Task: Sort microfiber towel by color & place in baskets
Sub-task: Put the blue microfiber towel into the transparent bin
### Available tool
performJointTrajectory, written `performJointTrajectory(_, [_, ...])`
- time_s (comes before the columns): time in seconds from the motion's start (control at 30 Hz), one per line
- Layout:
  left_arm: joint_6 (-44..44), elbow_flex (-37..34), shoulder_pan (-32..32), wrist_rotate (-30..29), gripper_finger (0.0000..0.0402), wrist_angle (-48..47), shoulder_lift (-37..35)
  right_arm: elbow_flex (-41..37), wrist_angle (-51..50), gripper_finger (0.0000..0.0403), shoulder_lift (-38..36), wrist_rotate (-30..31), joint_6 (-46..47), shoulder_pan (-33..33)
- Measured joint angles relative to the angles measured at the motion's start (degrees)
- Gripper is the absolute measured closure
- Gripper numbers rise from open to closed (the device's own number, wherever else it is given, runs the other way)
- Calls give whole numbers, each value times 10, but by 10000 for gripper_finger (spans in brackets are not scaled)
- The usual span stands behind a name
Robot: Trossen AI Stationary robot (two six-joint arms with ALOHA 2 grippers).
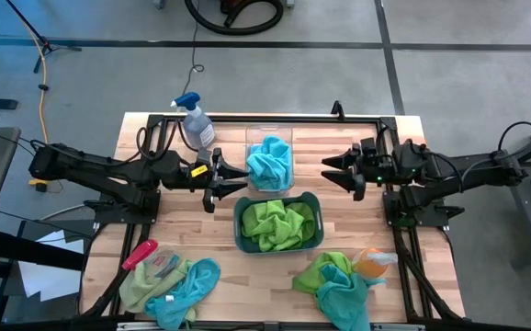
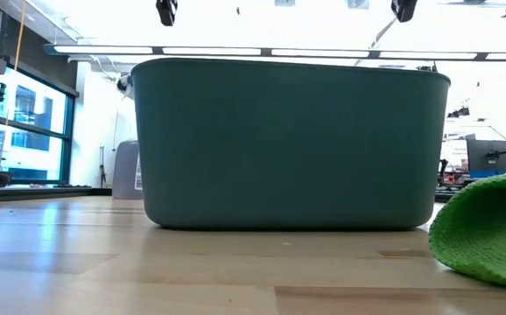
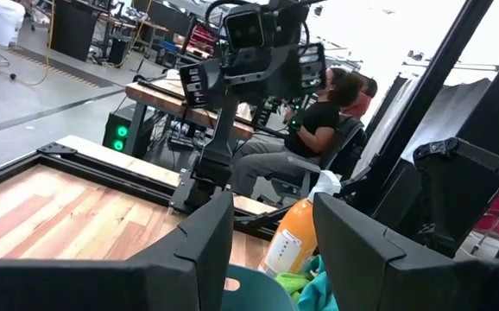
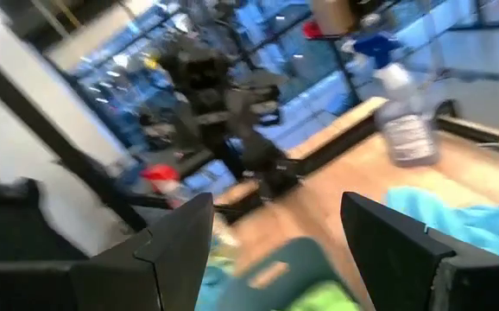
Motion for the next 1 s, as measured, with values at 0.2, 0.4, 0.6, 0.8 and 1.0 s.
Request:
performJointTrajectory(0.2, [-10, 0, 0, 0, 253, 0, 0, 85, -60, 149, 64, -96, 31, 11])
performJointTrajectory(0.4, [-21, 0, 0, 0, 253, 0, 0, 260, -269, 149, 184, -167, -29, 56])
performJointTrajectory(0.6, [-32, 0, 0, 2, 253, 0, 0, 409, -488, 149, 284, -213, -20, 104])
performJointTrajectory(0.8, [-31, 0, 0, 16, 253, -2, 0, 461, -619, 149, 352, -226, 3, 171])
performJointTrajectory(1.0, [-31, 0, 0, 16, 253, -3, 0, 445, -638, 149, 412, -236, -20, 222])
